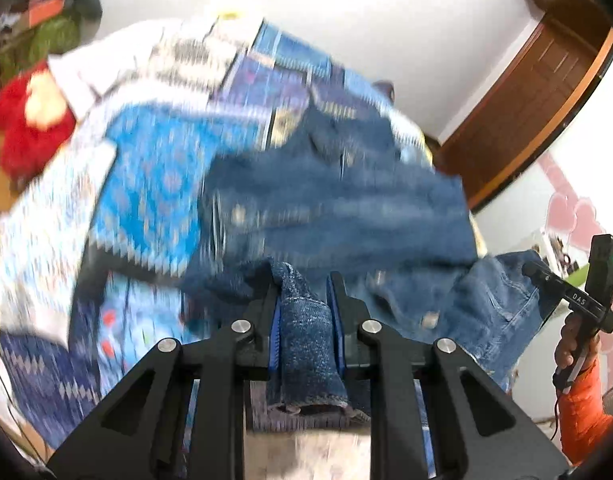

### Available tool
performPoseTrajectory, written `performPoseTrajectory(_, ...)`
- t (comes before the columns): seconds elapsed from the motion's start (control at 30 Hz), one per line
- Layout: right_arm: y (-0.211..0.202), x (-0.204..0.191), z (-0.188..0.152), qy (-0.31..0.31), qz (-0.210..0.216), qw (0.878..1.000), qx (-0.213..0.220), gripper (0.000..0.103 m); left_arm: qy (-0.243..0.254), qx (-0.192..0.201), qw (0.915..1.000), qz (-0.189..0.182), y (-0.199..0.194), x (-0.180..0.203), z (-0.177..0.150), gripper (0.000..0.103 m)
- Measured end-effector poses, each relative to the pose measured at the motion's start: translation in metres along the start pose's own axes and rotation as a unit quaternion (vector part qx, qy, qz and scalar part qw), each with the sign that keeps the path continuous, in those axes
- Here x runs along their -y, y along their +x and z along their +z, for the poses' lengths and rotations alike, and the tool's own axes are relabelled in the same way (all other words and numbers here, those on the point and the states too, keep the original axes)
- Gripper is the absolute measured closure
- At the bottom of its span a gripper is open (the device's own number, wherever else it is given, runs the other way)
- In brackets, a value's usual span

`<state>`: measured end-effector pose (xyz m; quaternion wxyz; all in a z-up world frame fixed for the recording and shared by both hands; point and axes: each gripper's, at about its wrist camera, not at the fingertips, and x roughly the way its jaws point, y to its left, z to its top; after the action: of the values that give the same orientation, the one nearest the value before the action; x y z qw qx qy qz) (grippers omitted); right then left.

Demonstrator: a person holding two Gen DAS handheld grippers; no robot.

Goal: Fold large clothes

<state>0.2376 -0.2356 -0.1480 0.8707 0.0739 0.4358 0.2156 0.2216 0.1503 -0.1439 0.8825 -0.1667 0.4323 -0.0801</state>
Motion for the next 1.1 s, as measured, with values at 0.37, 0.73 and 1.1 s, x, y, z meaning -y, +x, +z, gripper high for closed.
performPoseTrajectory(0.37, 0.094, 0.034, 0.153, 0.029, -0.054, 0.997, 0.035, 0.090, -0.038, 0.053, 0.9935, 0.094, 0.084, -0.025, 0.152, 0.083)
performPoseTrajectory(0.73, 0.247, 0.105, 0.198, 0.074, -0.063, 0.992, -0.076, 0.089, -0.089, -0.065, 0.9768, 0.183, 0.252, -0.102, 0.162, 0.080)
performPoseTrajectory(1.1, 0.186, 0.108, 0.202, 0.014, -0.019, 0.997, -0.074, 0.089, 0.055, -0.047, 0.9412, 0.330, 0.212, -0.096, 0.172, 0.045)
